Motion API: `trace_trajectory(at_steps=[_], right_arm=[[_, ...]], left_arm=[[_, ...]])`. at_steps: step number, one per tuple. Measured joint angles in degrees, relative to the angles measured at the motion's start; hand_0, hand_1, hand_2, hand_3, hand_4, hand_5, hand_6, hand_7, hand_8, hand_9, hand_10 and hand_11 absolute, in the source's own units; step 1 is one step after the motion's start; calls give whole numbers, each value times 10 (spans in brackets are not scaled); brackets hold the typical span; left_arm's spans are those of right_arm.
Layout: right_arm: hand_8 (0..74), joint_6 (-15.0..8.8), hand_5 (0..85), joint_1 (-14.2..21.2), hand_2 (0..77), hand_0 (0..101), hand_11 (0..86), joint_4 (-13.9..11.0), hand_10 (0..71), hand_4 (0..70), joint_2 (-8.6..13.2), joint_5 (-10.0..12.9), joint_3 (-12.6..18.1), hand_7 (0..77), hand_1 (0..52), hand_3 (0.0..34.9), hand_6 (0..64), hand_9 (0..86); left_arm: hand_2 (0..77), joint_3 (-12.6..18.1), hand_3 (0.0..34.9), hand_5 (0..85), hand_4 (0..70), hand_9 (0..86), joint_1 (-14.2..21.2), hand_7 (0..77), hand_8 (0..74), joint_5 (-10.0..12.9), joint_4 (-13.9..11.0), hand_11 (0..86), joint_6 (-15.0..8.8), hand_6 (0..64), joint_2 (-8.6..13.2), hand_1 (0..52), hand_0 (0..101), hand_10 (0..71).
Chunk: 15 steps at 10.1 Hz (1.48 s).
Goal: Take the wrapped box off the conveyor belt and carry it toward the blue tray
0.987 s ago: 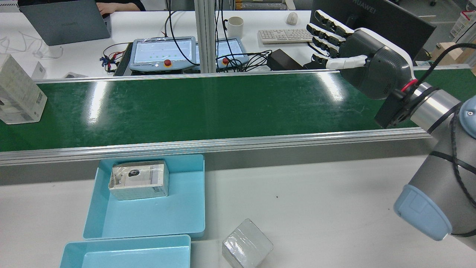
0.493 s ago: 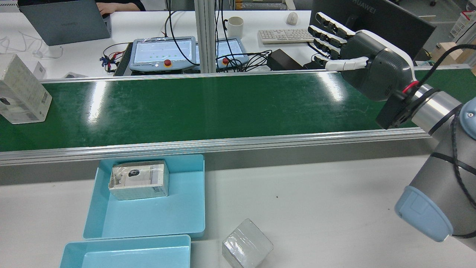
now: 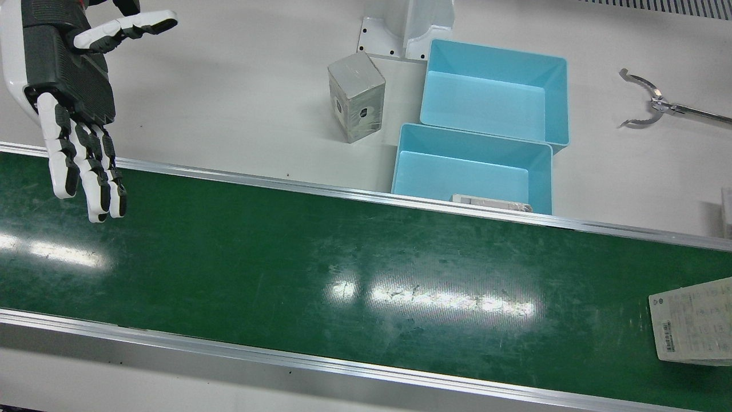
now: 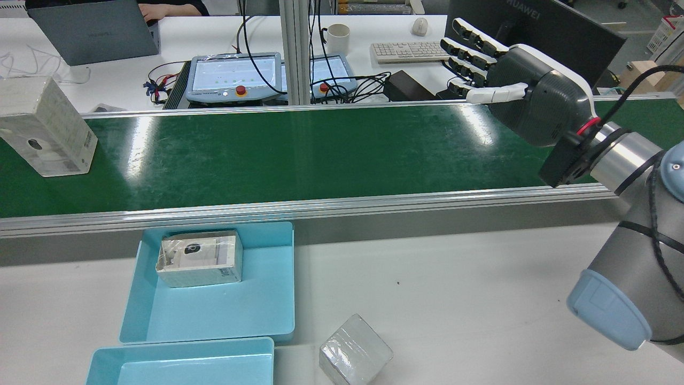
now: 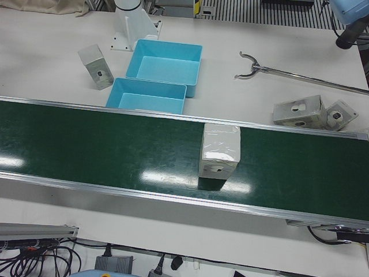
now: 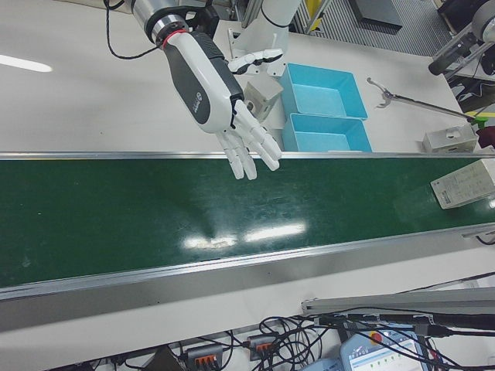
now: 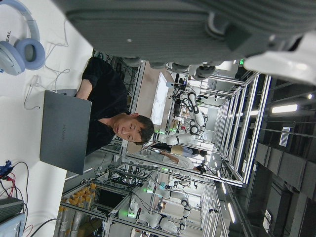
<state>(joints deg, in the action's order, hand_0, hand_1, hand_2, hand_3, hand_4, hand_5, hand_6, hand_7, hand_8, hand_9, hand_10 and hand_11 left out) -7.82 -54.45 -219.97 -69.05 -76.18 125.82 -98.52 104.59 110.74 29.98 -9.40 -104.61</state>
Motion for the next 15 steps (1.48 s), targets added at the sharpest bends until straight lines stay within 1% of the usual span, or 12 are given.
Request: trace_trajectory(at_steps=[3, 4, 8, 9, 10, 11, 12, 13, 14, 15], right_arm=[[5, 4, 22, 0, 114, 432, 33, 3, 16, 0, -1, 1, -1, 0, 104, 185, 0, 16], [5, 4, 22, 0, 114, 433, 38, 3, 16, 0, 0, 1, -1, 5, 104, 196, 0, 16], [5, 4, 33, 0, 114, 434, 38, 3, 16, 0, -2, 1, -1, 0, 104, 191, 0, 16], [5, 5, 33, -1, 114, 434, 38, 3, 16, 0, -3, 1, 1, 0, 104, 209, 0, 16], [5, 5, 33, -1, 114, 432, 38, 3, 33, 0, -3, 1, 2, 0, 104, 208, 0, 16], [5, 5, 33, -1, 114, 432, 38, 2, 33, 0, -4, 0, 3, 0, 104, 208, 0, 16], [5, 5, 33, -1, 114, 433, 38, 2, 0, 0, -4, 0, 4, 0, 104, 209, 0, 16], [5, 5, 33, -1, 114, 433, 38, 1, 0, 0, -4, 0, 4, 0, 104, 209, 0, 16], [5, 5, 33, -1, 114, 433, 44, 1, 27, 0, -4, 0, 4, 0, 104, 209, 0, 16], [5, 5, 33, -1, 114, 430, 44, 1, 27, 0, -4, 0, 3, 5, 104, 209, 0, 16]], left_arm=[[11, 0, 0, 11, 0, 0, 0, 0, 0, 0, 0, 0, 0, 0, 0, 0, 0, 0], [5, 0, 0, 11, 0, 0, 0, 0, 0, 0, 0, 0, 0, 0, 0, 0, 0, 0], [5, 0, 0, 11, 0, 0, 0, 0, 0, 0, 0, 0, 0, 0, 0, 0, 0, 0], [11, 0, 0, 11, 0, 0, 0, 0, 0, 0, 0, 0, 0, 0, 0, 0, 0, 0], [11, 0, 0, 11, 0, 0, 0, 0, 0, 0, 0, 0, 0, 0, 0, 0, 0, 0], [5, 0, 0, 11, 0, 0, 0, 0, 0, 0, 0, 0, 0, 0, 0, 0, 0, 0], [5, 0, 0, 11, 0, 0, 0, 0, 0, 0, 0, 0, 0, 0, 0, 0, 0, 0], [5, 0, 0, 11, 0, 0, 0, 5, 0, 0, 0, 0, 0, 0, 0, 0, 0, 5], [5, 0, 0, 11, 0, 0, 0, 0, 0, 0, 0, 0, 0, 0, 0, 0, 0, 0], [5, 0, 0, 11, 0, 0, 0, 5, 0, 0, 0, 0, 0, 0, 0, 0, 0, 0]])
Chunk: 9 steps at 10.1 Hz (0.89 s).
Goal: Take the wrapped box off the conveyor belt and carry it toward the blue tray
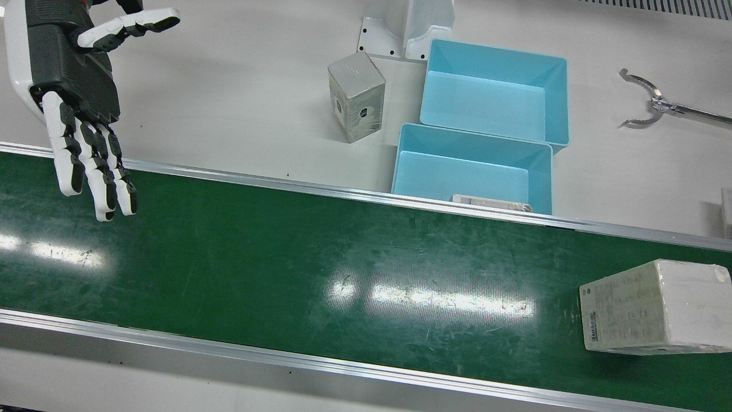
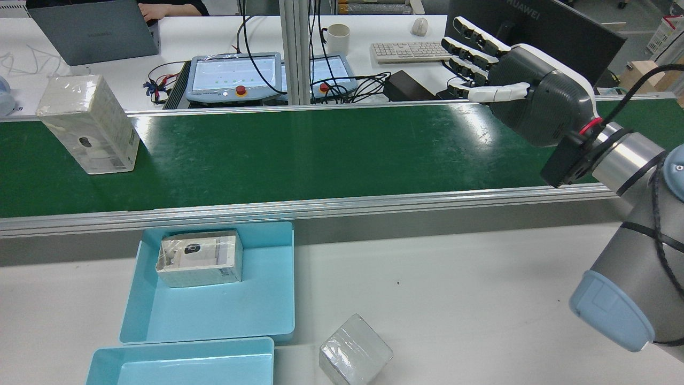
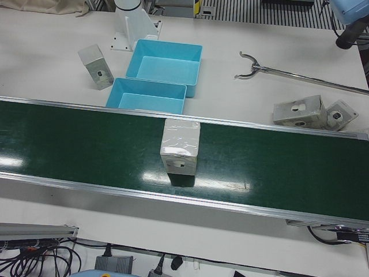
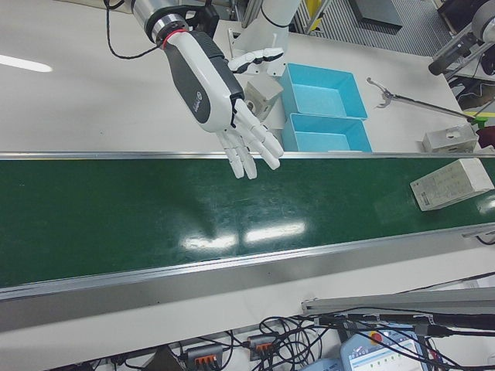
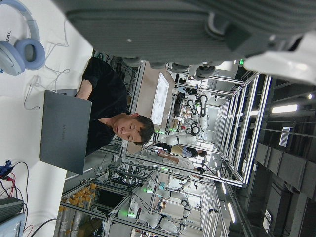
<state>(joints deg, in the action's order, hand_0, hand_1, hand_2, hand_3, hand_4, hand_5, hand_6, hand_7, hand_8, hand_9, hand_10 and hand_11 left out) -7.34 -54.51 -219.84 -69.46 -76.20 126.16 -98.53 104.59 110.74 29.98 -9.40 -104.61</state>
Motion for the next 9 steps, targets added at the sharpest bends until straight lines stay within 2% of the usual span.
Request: trace_trajectory(at_steps=[2, 3, 9], right_arm=[[5, 0, 33, 0, 114, 430, 44, 1, 27, 0, 0, 0, 0, 5, 104, 209, 0, 16], [5, 0, 33, 0, 114, 430, 44, 2, 27, 0, 0, 0, 0, 0, 104, 198, 0, 16], [5, 1, 33, 1, 114, 430, 44, 3, 27, 0, 0, 0, -3, 0, 104, 207, 0, 16]], left_arm=[[11, 0, 0, 11, 0, 0, 0, 5, 0, 0, 0, 0, 0, 0, 0, 0, 0, 0], [5, 0, 0, 11, 0, 0, 0, 0, 0, 0, 0, 0, 0, 0, 0, 0, 0, 0], [11, 0, 0, 11, 0, 0, 0, 0, 0, 0, 0, 0, 0, 0, 0, 0, 0, 0]])
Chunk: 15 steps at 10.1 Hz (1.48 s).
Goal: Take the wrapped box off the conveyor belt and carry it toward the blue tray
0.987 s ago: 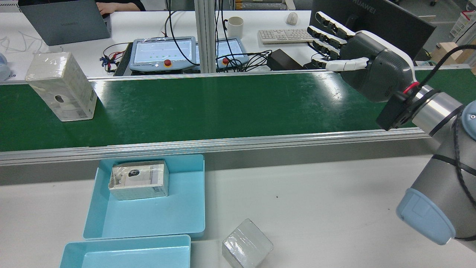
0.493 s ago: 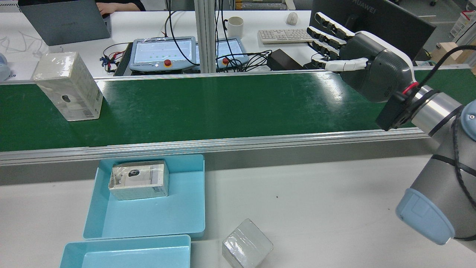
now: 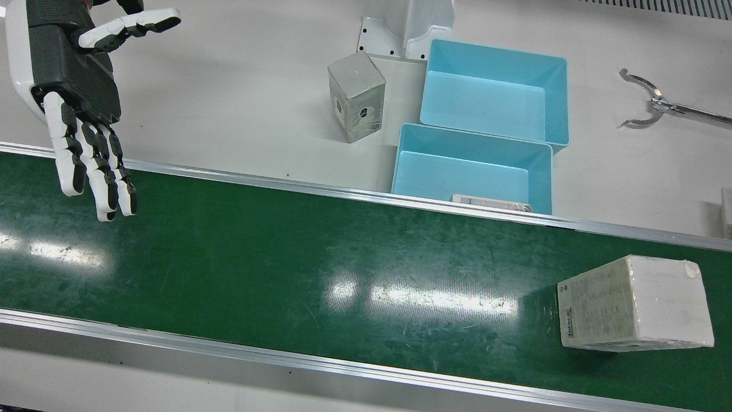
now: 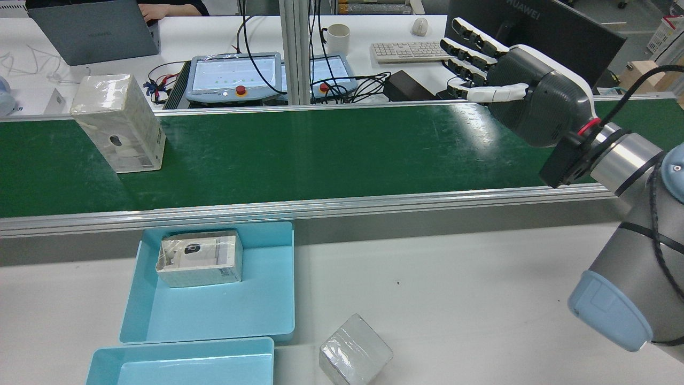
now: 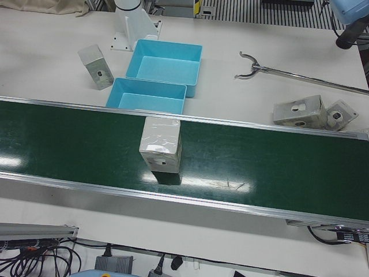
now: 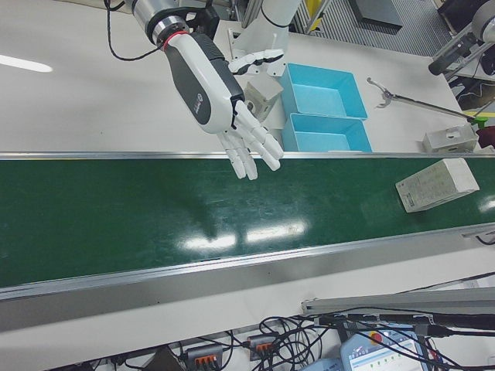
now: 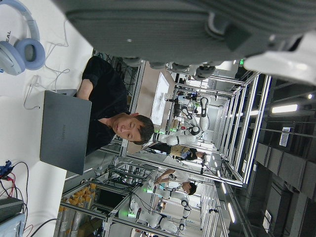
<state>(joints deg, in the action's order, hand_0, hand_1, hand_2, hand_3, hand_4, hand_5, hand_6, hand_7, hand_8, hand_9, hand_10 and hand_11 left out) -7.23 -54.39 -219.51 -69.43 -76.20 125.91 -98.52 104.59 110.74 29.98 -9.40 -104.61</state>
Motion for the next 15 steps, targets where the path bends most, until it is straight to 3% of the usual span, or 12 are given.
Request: trace_trajectory(at_steps=[4, 5, 15], right_arm=[[5, -1, 33, 3, 120, 420, 44, 0, 27, 0, 0, 0, -2, 0, 87, 196, 0, 16], [5, -1, 33, 3, 87, 416, 44, 0, 27, 0, 1, 0, -3, 0, 87, 197, 0, 16], [5, -1, 44, 5, 142, 412, 44, 0, 27, 0, 3, 0, -5, 0, 104, 196, 0, 16]], left_arm=[[11, 0, 0, 11, 0, 0, 0, 0, 0, 0, 0, 0, 0, 0, 0, 0, 0, 5], [11, 0, 0, 11, 0, 0, 0, 0, 0, 0, 0, 0, 0, 0, 0, 0, 0, 0], [5, 0, 0, 11, 0, 0, 0, 0, 0, 0, 0, 0, 0, 0, 0, 0, 0, 0]])
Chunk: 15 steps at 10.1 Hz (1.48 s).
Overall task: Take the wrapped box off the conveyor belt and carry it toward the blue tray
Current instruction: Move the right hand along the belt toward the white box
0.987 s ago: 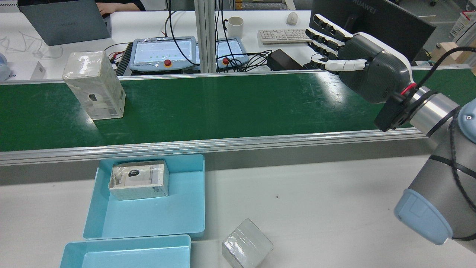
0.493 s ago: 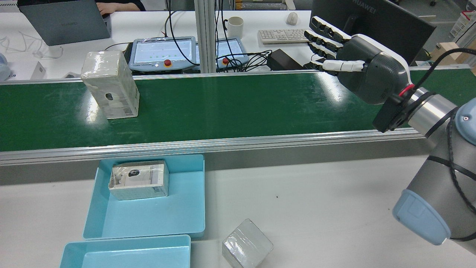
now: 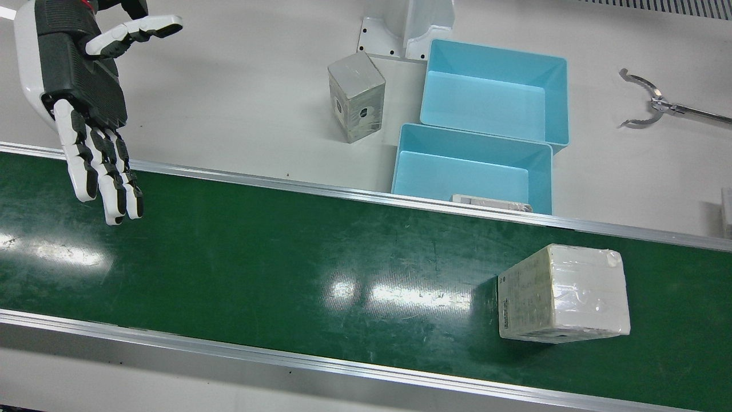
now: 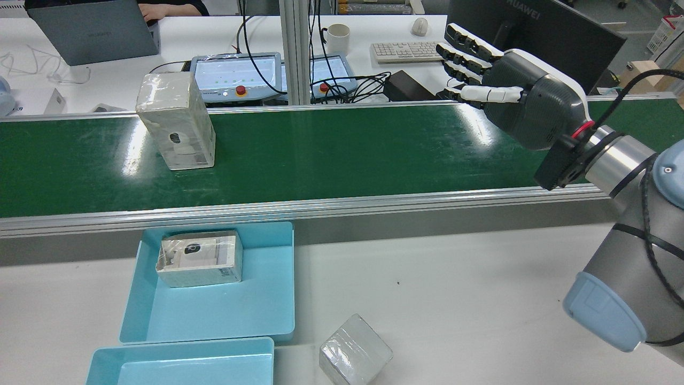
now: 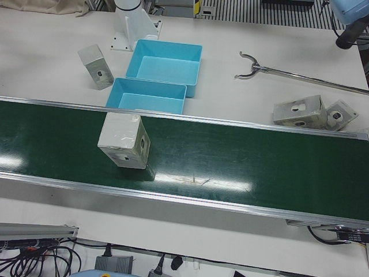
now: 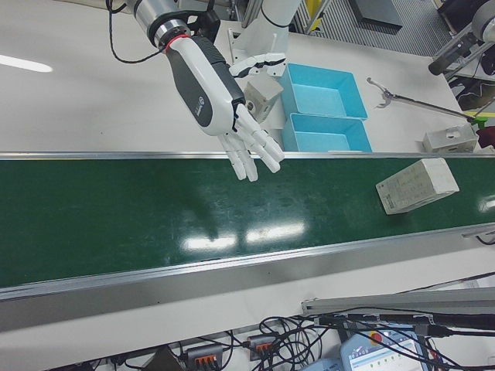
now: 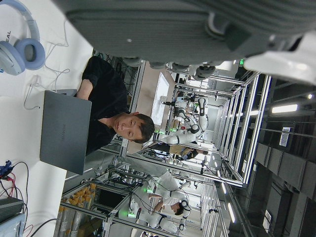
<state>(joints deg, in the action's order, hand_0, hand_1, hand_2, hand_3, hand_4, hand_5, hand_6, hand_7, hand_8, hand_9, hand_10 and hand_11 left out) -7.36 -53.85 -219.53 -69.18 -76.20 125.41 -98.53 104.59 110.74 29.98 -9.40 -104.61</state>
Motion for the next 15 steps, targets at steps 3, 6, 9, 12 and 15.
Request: trace_trajectory(at_steps=[3, 6, 9, 12, 15], right_arm=[[5, 0, 44, 1, 142, 412, 44, 0, 27, 0, 2, 1, -1, 0, 104, 196, 0, 16], [5, 6, 49, 2, 142, 418, 44, 1, 27, 0, 0, 1, 2, 0, 104, 196, 0, 16], [5, 3, 49, 4, 158, 424, 49, 0, 27, 0, 5, 0, 1, 0, 115, 190, 0, 16], [0, -20, 49, 2, 158, 423, 49, 3, 27, 0, 47, 12, -39, 0, 115, 190, 0, 16], [11, -88, 44, 17, 114, 444, 22, 71, 5, 0, 90, 45, -125, 5, 109, 210, 0, 16]], left_arm=[[11, 0, 0, 11, 0, 0, 0, 0, 0, 0, 0, 0, 0, 0, 0, 0, 0, 0], [5, 0, 0, 11, 0, 0, 0, 0, 0, 0, 0, 0, 0, 0, 0, 0, 0, 0], [5, 0, 0, 11, 0, 0, 0, 0, 0, 0, 0, 0, 0, 0, 0, 0, 0, 0], [5, 0, 0, 11, 0, 0, 0, 5, 0, 0, 0, 0, 0, 0, 0, 0, 0, 0], [5, 0, 0, 11, 0, 0, 0, 0, 0, 0, 0, 0, 0, 0, 0, 0, 0, 0]])
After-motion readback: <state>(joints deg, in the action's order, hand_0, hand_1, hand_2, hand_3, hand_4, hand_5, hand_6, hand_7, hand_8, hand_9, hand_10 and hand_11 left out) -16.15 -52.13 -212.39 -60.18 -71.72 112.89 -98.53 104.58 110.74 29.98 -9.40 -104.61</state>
